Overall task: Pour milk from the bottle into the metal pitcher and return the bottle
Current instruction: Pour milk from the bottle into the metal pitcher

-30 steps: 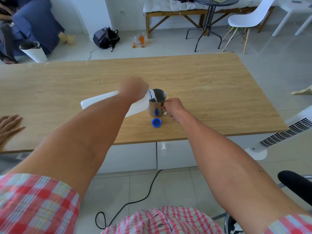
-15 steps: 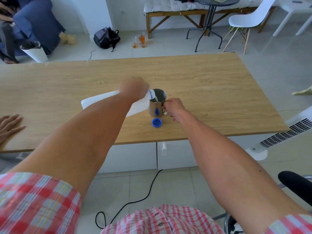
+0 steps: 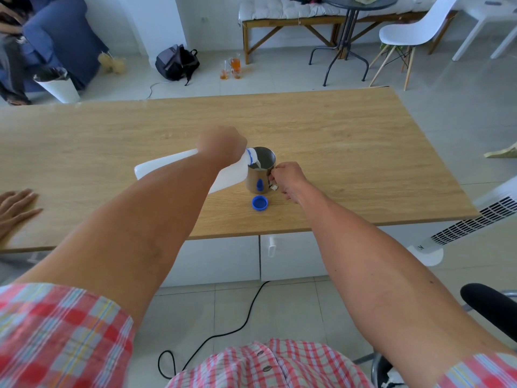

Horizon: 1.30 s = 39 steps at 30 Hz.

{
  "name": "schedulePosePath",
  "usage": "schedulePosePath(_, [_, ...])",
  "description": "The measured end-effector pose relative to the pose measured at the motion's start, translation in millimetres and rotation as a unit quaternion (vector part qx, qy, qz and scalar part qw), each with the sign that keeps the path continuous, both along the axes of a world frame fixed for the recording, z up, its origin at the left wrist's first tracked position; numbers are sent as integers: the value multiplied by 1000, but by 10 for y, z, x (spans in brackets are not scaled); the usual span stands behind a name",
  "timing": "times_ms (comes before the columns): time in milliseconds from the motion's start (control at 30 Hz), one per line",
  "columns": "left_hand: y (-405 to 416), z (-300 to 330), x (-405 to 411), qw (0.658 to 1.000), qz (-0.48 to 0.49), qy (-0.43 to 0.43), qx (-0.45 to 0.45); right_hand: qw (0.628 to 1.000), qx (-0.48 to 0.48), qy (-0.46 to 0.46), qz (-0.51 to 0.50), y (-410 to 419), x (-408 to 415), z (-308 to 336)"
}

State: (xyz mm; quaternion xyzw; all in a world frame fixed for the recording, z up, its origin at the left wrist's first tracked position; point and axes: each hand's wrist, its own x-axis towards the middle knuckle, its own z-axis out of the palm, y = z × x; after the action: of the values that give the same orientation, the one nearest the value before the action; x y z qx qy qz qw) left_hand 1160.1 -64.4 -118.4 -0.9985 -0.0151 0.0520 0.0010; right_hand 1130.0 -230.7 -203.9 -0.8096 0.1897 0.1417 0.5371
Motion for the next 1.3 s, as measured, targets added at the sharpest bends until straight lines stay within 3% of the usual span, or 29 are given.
schedulePosePath(1300, [5,-1,41,1000,0,11,-3,1000,4,8,-3,-2,-2,32])
